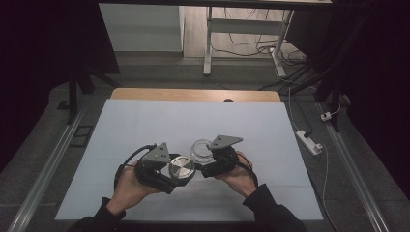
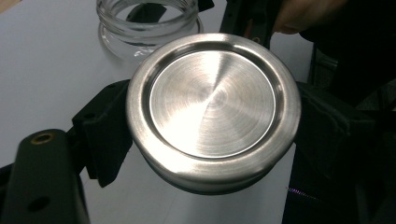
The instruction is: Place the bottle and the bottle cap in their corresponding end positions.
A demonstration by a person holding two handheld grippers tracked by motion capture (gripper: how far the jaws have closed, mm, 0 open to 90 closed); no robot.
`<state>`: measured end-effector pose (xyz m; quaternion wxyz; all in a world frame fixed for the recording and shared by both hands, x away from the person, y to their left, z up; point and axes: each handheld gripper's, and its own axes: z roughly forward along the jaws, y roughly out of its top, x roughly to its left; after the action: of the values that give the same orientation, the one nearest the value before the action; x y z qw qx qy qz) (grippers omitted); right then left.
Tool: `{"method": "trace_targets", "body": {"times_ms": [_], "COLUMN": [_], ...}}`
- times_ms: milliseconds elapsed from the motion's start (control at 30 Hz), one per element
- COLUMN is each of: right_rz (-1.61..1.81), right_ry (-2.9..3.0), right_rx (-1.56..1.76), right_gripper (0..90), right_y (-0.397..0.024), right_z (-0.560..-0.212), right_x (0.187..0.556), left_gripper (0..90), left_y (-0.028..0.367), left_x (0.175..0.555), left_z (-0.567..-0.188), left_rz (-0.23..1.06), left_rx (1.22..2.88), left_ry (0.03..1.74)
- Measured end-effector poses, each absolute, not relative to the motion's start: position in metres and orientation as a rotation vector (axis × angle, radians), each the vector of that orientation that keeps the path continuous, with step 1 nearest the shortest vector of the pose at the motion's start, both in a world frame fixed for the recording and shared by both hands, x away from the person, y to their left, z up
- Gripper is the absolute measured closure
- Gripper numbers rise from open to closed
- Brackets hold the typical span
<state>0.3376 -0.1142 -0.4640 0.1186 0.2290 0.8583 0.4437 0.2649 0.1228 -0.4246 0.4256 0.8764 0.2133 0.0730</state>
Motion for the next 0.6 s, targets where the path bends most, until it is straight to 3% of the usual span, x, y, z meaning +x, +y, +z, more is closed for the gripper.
{"method": "trace_targets", "body": {"times_ms": [600], "right_rz": [1.292], "right_ry": [2.492], "right_rx": [0.708], "right_gripper": [14.6], "right_y": [-0.11], "right_z": [-0.462], "right_x": [0.359], "left_gripper": [18.8], "left_y": [0.112], "left_x": [0.265], "left_z": [-0.444], "left_rz": [0.156], "left_rx": [2.211], "left_ry": [0.494]}}
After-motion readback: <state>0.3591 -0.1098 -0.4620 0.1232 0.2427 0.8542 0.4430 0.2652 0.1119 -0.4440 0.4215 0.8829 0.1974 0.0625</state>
